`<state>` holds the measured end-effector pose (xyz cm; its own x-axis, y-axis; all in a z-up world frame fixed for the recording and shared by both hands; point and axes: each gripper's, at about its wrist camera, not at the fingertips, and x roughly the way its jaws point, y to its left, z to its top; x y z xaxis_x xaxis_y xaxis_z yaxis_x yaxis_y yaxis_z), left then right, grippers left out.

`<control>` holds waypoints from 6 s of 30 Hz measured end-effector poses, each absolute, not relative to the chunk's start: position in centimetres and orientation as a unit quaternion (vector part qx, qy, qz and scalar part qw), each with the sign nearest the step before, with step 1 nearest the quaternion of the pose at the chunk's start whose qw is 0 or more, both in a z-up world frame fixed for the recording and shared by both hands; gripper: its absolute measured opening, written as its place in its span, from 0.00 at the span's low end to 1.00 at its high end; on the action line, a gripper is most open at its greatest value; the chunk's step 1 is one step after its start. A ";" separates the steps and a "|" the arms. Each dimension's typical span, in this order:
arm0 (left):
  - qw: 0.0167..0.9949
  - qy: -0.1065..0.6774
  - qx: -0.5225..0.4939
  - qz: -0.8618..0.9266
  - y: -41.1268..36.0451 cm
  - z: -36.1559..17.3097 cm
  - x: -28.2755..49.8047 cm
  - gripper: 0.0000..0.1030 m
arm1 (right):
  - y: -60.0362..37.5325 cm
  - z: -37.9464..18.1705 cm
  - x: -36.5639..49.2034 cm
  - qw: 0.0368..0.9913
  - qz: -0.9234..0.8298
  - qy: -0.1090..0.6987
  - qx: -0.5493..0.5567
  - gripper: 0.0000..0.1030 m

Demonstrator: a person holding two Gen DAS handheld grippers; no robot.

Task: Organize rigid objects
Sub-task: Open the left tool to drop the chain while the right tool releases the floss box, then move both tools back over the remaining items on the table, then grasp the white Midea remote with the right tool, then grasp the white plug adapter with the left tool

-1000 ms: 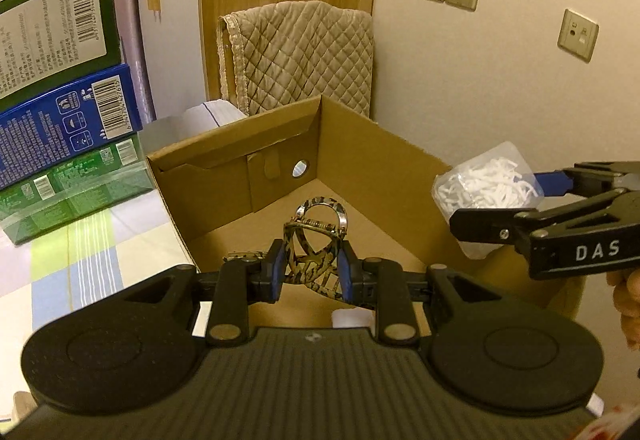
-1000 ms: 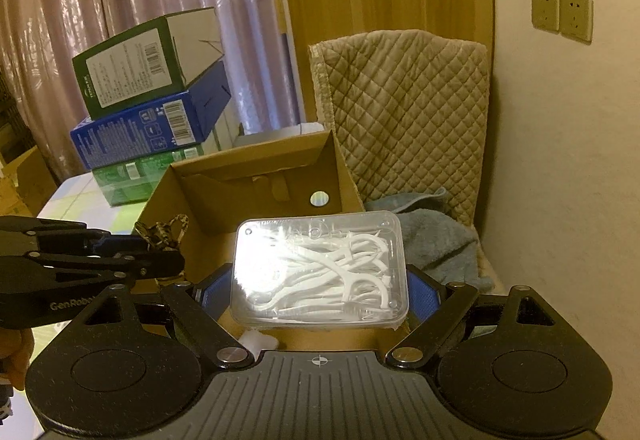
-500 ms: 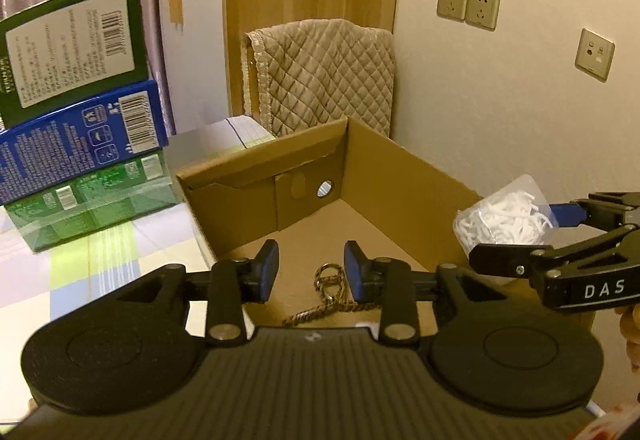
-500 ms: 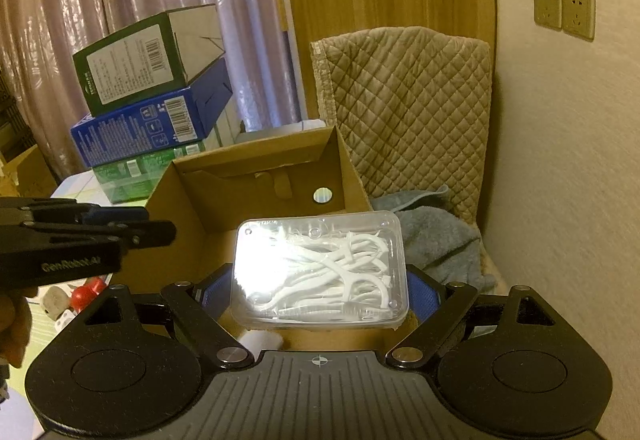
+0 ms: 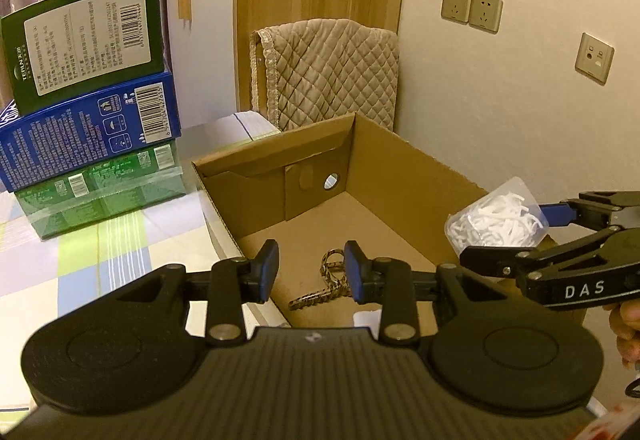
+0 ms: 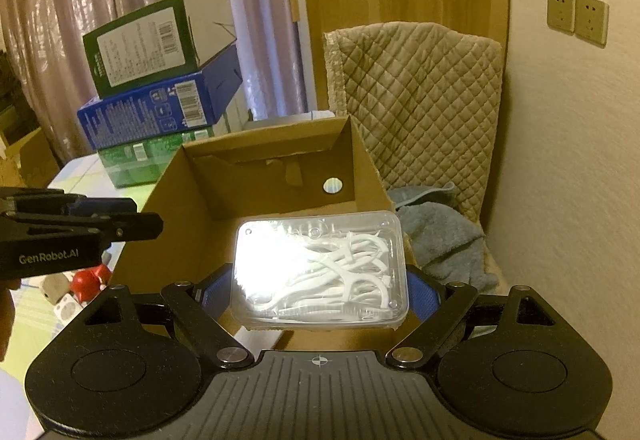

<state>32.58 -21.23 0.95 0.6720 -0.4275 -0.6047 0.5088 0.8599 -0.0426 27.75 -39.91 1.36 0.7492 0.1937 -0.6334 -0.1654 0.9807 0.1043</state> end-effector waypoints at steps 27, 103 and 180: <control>0.915 0.312 0.057 -0.250 -19.3 2.9 30.4 0.29 | -39.9 3.7 25.6 0.944 0.092 0.317 0.014 0.82; 0.931 0.350 0.055 -0.087 6.6 -5.4 25.8 0.54 | -12.0 -10.9 28.9 0.835 0.342 0.407 -0.143 0.81; 0.909 0.310 0.254 -0.115 -0.4 -12.2 31.0 0.47 | -15.5 -6.5 29.6 0.886 0.242 0.396 -0.007 0.36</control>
